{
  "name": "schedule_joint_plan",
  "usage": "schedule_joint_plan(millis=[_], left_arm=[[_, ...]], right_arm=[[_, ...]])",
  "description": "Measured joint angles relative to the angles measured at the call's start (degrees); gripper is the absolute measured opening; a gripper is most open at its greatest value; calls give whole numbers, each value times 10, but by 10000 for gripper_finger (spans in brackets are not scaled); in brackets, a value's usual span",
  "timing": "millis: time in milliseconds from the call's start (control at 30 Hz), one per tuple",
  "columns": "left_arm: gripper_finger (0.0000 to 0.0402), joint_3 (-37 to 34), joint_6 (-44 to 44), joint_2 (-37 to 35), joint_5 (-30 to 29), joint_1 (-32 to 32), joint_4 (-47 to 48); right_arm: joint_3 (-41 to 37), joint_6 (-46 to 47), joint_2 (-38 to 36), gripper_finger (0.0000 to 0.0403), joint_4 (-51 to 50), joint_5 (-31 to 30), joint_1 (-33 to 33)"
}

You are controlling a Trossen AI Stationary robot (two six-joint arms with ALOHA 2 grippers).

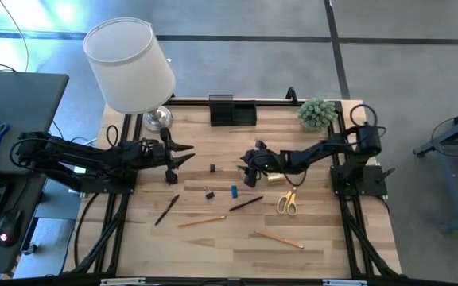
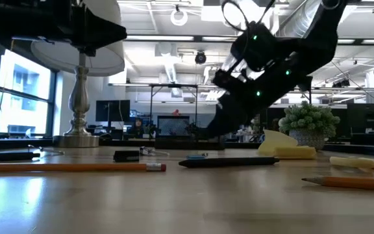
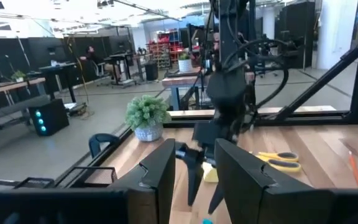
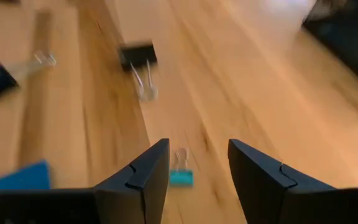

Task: Pick and place office supplies into organizer
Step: Put the blue binder clip into the black desk organizer

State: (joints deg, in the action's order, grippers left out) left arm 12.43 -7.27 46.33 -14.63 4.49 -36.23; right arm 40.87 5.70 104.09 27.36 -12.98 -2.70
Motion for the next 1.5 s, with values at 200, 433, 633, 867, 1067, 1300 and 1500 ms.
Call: schedule_joint_plan(millis=[200, 433, 633, 867, 1067, 1300, 1500], left_arm=[[101, 0, -10, 2, 0, 0, 1], [101, 0, -19, 2, -1, 0, 3], [101, 0, -15, 2, -1, 0, 10], [101, 0, -11, 2, -1, 0, 18], [101, 0, 0, 2, -1, 0, 19], [101, 0, 2, 2, 0, 0, 23], [101, 0, 2, 2, 0, 0, 23]], right_arm=[[6, 24, 17, 158, -17, 2, 0], [7, 14, 19, 154, -23, 38, 2], [8, 5, 45, 148, -16, 29, 5], [9, 18, 51, 144, -13, 22, 5], [8, 17, 52, 136, -17, 21, 5], [8, 16, 53, 82, -18, 20, 5], [7, 16, 46, 36, -21, 20, 5]])
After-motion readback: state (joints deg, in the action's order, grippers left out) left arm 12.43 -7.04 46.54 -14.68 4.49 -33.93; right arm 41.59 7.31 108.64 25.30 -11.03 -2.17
